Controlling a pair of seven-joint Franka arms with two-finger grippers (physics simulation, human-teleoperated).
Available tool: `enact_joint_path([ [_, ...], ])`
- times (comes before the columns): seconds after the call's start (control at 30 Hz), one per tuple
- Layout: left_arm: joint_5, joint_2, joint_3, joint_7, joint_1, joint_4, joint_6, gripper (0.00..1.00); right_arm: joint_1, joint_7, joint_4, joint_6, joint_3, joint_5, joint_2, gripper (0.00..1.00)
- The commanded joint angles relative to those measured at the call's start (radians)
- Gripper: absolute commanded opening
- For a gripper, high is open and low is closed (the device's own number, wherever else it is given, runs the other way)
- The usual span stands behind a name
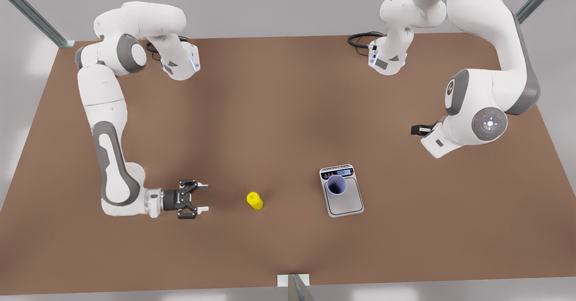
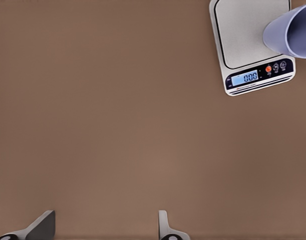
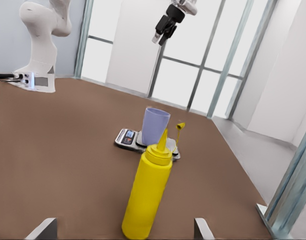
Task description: Move cup to the weight, pick up sauce bottle, pour sauce
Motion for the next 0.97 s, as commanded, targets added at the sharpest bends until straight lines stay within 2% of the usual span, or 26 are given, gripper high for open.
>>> enact_joint_path([
  [0.0,0.001,-0.001,0.0,-0.014,0.0,0.0,-0.002,1.0,0.002,2.167,0.053,-0.306,-0.013,-0.578,-0.107,1.0],
  [0.03,0.001,-0.001,0.0,-0.014,0.0,0.0,-0.002,1.0,0.033,2.525,0.156,-0.335,0.007,-0.802,-0.143,1.0],
  [0.07,0.001,-0.001,0.0,-0.014,0.0,0.0,-0.002,1.0,0.071,2.513,0.21,-0.363,0.007,-0.933,-0.212,1.0],
  [0.13,0.0,-0.001,0.0,-0.014,0.0,0.0,-0.002,1.0,0.114,2.494,0.211,-0.395,0.006,-1.062,-0.374,1.0],
  [0.2,0.0,-0.001,0.0,-0.012,0.0,0.0,0.0,1.0,0.111,2.482,0.193,-0.458,0.01,-1.099,-0.504,1.0],
  [0.3,0.0,-0.001,0.0,-0.012,0.0,0.0,0.0,1.0,0.134,2.487,0.006,-0.462,0.004,-1.097,-0.762,1.0],
  [0.33,0.0,-0.001,0.0,-0.012,0.0,0.0,0.0,1.0,0.143,2.491,-0.017,-0.464,0.001,-1.097,-0.789,1.0],
  [0.73,-0.013,0.0,-0.063,-0.014,-0.033,0.004,0.04,1.0,0.14,2.491,-0.048,-0.464,-0.011,-1.097,-0.821,1.0],
  [0.93,-0.013,0.01,-0.06,-0.014,-0.023,0.007,0.041,1.0,0.14,2.487,-0.054,-0.465,-0.011,-1.097,-0.824,1.0],
])
